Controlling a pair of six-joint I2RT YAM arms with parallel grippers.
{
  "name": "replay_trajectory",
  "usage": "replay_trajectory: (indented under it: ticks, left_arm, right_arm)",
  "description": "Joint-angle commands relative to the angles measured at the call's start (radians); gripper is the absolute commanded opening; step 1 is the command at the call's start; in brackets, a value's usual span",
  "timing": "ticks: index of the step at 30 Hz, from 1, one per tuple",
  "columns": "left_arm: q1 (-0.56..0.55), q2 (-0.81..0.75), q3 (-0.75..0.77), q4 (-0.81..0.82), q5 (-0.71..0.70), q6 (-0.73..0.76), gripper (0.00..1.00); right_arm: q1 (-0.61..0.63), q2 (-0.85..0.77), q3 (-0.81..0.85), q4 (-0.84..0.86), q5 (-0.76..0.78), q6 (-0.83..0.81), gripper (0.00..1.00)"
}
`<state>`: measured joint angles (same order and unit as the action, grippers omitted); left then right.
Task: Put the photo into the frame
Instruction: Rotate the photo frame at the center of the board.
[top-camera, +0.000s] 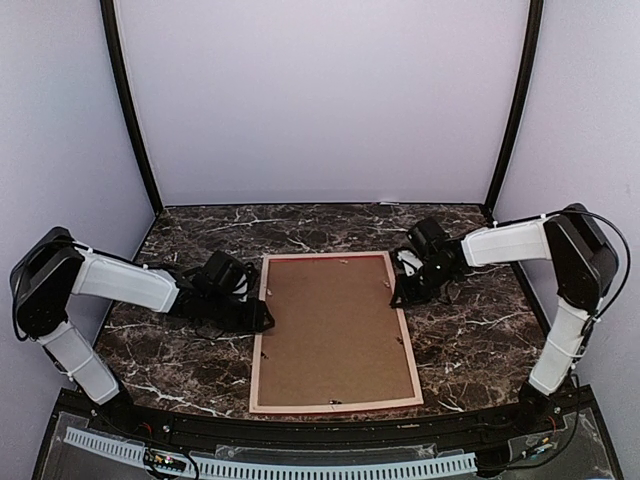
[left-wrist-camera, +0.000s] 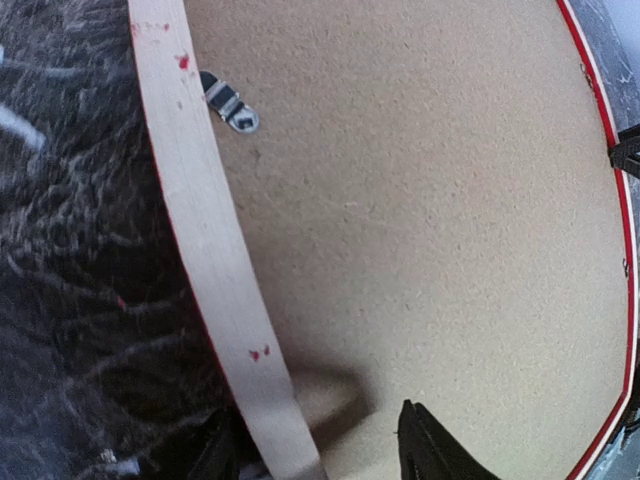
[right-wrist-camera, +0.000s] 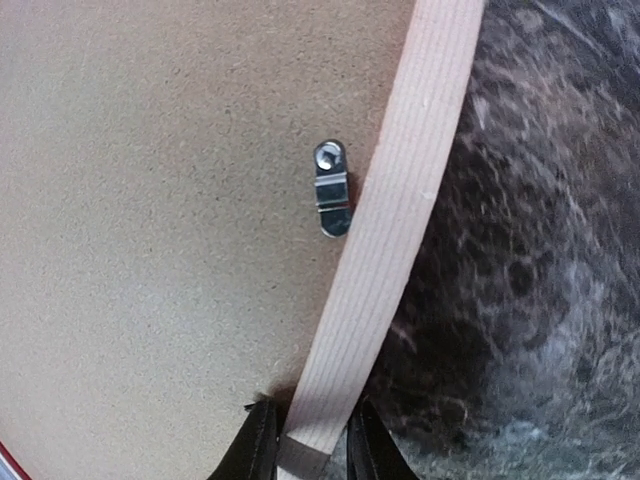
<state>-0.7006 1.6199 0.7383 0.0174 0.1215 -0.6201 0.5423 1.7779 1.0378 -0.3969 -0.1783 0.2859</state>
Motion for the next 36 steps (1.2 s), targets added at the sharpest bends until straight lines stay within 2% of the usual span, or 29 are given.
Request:
replay_trajectory:
  ticks: [1,2,5,8,11,15,20,22,24,28,33,35,36]
  left_arm:
    - [-0.012,-0.051,-0.048,-0.241,-0.061,0.024,0.62]
    - [-0.011,-0.063,-0.041,-0.269,-0.08,0.031,0.68]
    - [-0.003,-0.121,-0.02,-0.307,-0.143,0.092,0.76]
    - [0.02,-0.148,0.018,-0.33,-0.167,0.155,0.87]
    - [0.054,-0.152,0.057,-0.323,-0.155,0.235,0.91]
    - [0.1,-0.113,0.139,-0.305,-0.126,0.322,0.93]
    - [0.136,-0.006,0.278,-0.307,-0.134,0.461,0.95]
    - [0.149,0.044,0.326,-0.308,-0.134,0.52,0.96]
    - [0.174,0.1,0.375,-0.317,-0.128,0.561,0.96]
    - [0.226,0.196,0.455,-0.314,-0.086,0.624,0.96]
    - [0.249,0.324,0.56,-0.323,-0.044,0.717,0.95]
    - [0.252,0.369,0.6,-0.345,-0.045,0.733,0.91]
    - [0.253,0.381,0.621,-0.353,-0.046,0.736,0.86]
  right_arm:
    - [-0.001,0.108,0.102,-0.031,0.021,-0.192,0.04]
    - [-0.001,0.125,0.13,-0.036,0.02,-0.223,0.03]
    - [0.002,0.181,0.207,-0.059,-0.01,-0.322,0.04]
    - [0.017,0.24,0.289,-0.103,-0.034,-0.418,0.08]
    - [0.03,0.298,0.371,-0.15,-0.104,-0.5,0.16]
    - [0.054,0.368,0.491,-0.225,-0.186,-0.572,0.32]
    - [0.079,0.406,0.598,-0.292,-0.201,-0.611,0.49]
    - [0.077,0.383,0.591,-0.276,-0.18,-0.59,0.65]
    - [0.073,0.342,0.556,-0.238,-0.149,-0.547,0.71]
    - [0.043,0.254,0.458,-0.184,-0.107,-0.432,0.76]
    - [0.022,0.108,0.263,-0.121,-0.097,-0.272,0.77]
    - [0.017,0.043,0.185,-0.109,-0.082,-0.208,0.77]
    - [0.013,0.014,0.149,-0.107,-0.074,-0.182,0.77]
